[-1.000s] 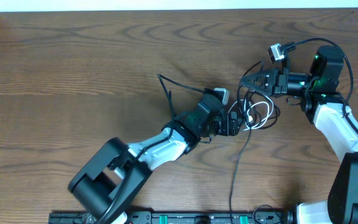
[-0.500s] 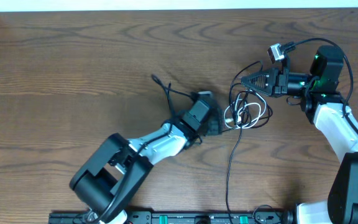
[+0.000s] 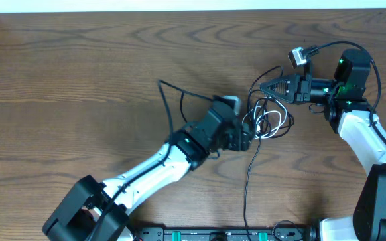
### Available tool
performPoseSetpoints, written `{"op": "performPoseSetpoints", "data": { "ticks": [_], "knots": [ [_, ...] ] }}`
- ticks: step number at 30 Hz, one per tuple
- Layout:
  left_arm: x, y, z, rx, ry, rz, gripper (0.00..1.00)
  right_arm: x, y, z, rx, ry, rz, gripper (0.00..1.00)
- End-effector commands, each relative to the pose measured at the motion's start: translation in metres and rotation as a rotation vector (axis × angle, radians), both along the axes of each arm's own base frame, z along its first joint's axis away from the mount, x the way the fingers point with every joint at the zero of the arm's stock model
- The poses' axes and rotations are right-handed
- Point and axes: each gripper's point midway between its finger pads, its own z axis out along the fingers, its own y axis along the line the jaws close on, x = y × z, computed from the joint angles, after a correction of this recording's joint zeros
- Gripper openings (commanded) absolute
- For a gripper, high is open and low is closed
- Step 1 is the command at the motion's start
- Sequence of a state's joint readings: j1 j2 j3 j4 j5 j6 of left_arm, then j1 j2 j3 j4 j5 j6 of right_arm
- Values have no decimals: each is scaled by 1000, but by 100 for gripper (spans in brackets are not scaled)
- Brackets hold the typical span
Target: Untangle cables
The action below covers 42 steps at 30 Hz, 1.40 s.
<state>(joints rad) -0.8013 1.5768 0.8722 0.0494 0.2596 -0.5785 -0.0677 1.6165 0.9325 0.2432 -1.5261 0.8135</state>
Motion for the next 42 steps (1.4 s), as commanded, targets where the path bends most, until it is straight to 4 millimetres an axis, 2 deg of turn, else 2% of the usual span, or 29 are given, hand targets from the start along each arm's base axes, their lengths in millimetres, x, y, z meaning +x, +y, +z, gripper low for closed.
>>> {"op": "performPoseSetpoints", "data": {
  "ticks": [1, 4, 10, 13, 14, 16, 17, 19, 21, 23, 26, 31, 35, 37, 39, 42],
  "knots": [
    [-16, -19, -5, -13, 1, -82, 74, -4, 2, 13, 5, -55, 25, 1],
    [-12, -25, -15, -14, 9, -42, 76, -4, 2, 13, 5, -54, 24, 1],
    [15, -24, -45, 31, -41, 78, 74, -4, 2, 13, 5, -55, 24, 1],
    [22, -19, -61, 64, -44, 126, 60, -4, 2, 13, 5, -55, 24, 1],
    [25, -16, -67, 85, -48, 141, 51, -4, 2, 13, 5, -55, 24, 1],
    [28, -11, -68, 98, -51, 149, 41, -4, 2, 13, 5, -55, 24, 1],
    [30, -9, -67, 97, -53, 152, 34, -4, 2, 13, 5, -56, 24, 1],
    [33, -2, -65, 106, -44, 168, 11, -4, 2, 13, 5, -56, 24, 1],
    [34, 7, -63, 124, -29, 180, 8, -4, 2, 13, 3, -69, 24, 1],
    [28, 21, -52, 166, -31, 142, 8, -4, 2, 13, 1, -93, 24, 1],
    [18, 28, -30, 180, -59, 53, 8, -2, 1, 12, -5, -110, 15, 1],
    [11, 49, 12, 168, -96, 55, 7, 4, 0, -1, -40, -75, -42, 1],
    [9, 65, 44, 131, -134, 87, 7, 13, -7, -44, -183, 46, -171, 1],
    [9, 72, 61, 109, -160, 101, 8, 14, -18, -78, -337, 114, -253, 1],
    [9, 79, 74, 89, -182, 116, 7, 9, -33, -110, -496, 178, -311, 2],
    [9, 88, 91, 59, -209, 137, 8, -3, -54, -142, -692, 258, -355, 4]
  ]
}}
